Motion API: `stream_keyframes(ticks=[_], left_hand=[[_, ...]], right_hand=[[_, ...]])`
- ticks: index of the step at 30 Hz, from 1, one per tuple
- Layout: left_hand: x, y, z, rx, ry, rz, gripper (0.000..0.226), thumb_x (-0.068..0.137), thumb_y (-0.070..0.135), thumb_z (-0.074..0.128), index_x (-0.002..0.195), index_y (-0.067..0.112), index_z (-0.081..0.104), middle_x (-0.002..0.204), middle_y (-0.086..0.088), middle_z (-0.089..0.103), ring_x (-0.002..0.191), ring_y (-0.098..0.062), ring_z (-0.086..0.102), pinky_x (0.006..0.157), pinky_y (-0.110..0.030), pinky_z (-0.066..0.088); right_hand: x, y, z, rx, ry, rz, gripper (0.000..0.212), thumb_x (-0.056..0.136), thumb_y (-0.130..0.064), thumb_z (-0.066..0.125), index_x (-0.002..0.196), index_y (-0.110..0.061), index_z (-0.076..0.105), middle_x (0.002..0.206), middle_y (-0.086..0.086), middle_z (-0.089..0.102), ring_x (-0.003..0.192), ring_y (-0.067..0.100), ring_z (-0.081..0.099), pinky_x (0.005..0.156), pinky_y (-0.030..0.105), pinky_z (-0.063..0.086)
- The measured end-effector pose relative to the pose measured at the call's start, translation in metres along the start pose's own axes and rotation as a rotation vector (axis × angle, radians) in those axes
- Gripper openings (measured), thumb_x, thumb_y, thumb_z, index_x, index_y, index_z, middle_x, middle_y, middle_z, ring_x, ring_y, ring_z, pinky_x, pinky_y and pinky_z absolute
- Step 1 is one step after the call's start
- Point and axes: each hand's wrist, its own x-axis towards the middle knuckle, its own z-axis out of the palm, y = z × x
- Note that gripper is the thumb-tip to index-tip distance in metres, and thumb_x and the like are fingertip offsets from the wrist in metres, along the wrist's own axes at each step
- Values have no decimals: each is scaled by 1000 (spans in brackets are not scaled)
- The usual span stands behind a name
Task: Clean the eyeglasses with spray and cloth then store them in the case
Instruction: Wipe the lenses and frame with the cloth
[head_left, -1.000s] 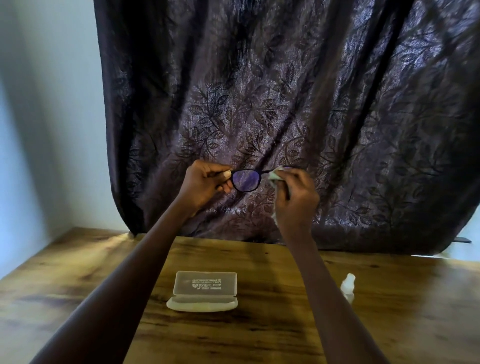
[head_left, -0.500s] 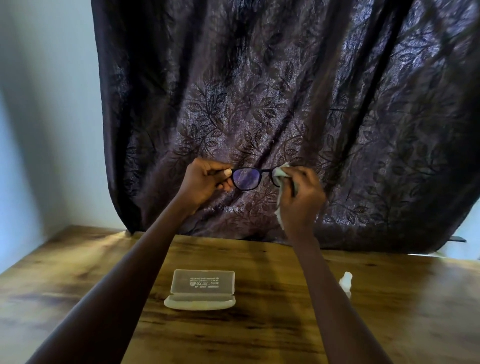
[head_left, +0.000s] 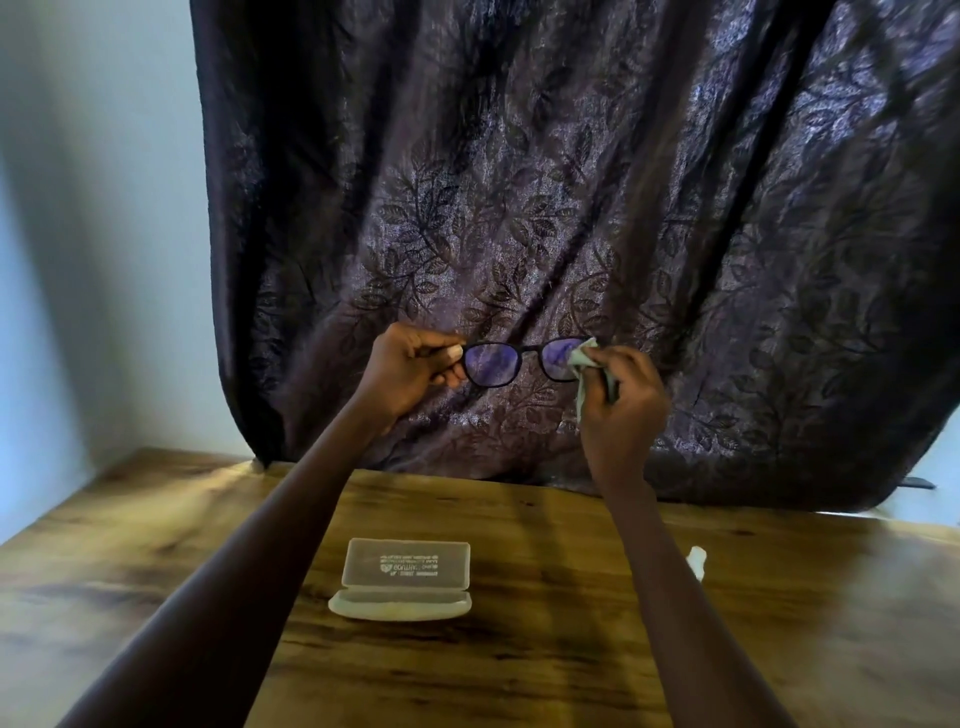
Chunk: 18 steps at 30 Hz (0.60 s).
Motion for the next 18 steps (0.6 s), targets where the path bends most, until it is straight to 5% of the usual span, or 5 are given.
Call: stream_keyframes(ticks=[6,10,18], left_hand=[[1,3,0,2,6,26,19,86,-4,51,102,-6,61,44,9,62,43,1,54,49,-10,44],[-2,-2,-4,4,13,12,21,85,-4,51,104,-7,60,45,10,63,43,1,54,50,-11,46],[-3,-5,-5,-15,27,-16,19,86,-3,51,102,-6,62,45,9,62,44,1,54,48,-9,44]], right_hand=[[2,-14,9,13,-84,-76,20,72,17,63,88,7,69,88,22,65,81,33,62,75,27,47],[-20,-4,4,24,-171,-118,22,68,21,65,85,8,69,85,23,65,82,29,61,77,20,43],[-13,5,-6,130,24,201,17,73,15,64,87,6,69,87,20,66,78,26,62,69,19,45]])
